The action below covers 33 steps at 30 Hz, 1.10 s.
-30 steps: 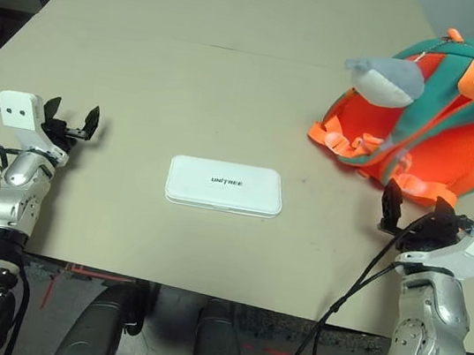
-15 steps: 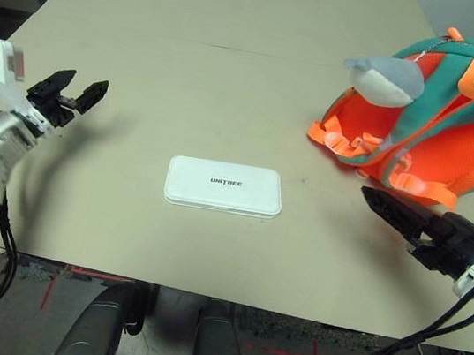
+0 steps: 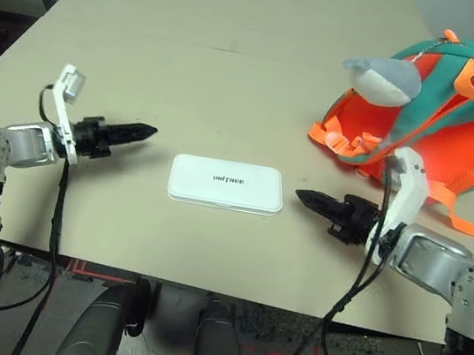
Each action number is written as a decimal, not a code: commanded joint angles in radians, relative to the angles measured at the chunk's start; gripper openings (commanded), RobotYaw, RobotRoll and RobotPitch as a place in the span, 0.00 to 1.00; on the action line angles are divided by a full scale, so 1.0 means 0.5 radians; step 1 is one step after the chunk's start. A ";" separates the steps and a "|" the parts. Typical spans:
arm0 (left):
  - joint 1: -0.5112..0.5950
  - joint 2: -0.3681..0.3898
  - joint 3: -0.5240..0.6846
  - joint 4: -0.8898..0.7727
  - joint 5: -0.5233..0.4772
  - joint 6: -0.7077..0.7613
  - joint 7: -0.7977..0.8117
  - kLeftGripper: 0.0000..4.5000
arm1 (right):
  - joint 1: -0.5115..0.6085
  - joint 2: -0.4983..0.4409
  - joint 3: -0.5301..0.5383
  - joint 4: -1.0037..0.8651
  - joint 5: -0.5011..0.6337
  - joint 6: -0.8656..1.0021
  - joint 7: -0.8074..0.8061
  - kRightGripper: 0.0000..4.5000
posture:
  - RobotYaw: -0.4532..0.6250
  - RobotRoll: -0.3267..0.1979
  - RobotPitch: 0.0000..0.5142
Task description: Put the pencil case into the backpack and zip it.
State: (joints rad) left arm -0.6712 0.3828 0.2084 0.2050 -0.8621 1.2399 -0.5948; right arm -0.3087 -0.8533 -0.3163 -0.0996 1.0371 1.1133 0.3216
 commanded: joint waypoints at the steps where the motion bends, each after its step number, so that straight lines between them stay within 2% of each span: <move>1: 0.070 -0.041 -0.065 -0.004 -0.008 0.116 -0.010 1.00 | -0.061 0.035 0.131 0.032 -0.220 -0.055 -0.009 0.00 | 0.51 0.62 0.31; 7: 0.075 -0.090 -0.084 0.046 -0.010 0.237 -0.024 1.00 | -0.116 0.088 0.240 0.030 -0.402 -0.030 0.027 0.00 | 0.51 0.62 0.31; 12: 0.050 -0.117 -0.109 0.124 0.056 0.181 -0.040 1.00 | -0.196 0.127 0.345 0.076 -0.546 0.006 0.073 0.00 | 0.50 0.62 0.32; 19: -0.003 -0.142 -0.115 0.208 0.109 0.135 -0.042 1.00 | -0.225 0.176 0.425 0.001 -0.589 0.186 0.143 0.00 | 0.49 0.62 0.34; 26: -0.035 -0.175 -0.135 0.281 0.157 0.121 -0.036 1.00 | -0.268 0.348 0.461 -0.125 -0.604 0.263 0.144 0.00 | 0.49 0.62 0.37; 33: -0.018 -0.211 -0.128 0.258 0.181 0.161 -0.016 1.00 | -0.348 0.431 0.482 -0.130 -0.679 0.278 0.181 0.00 | 0.49 0.62 0.39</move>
State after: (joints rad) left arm -0.6958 0.2973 0.1664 0.3238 -0.7815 1.2996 -0.6122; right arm -0.4662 -0.6706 -0.1110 -0.1268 0.6675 1.2477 0.3714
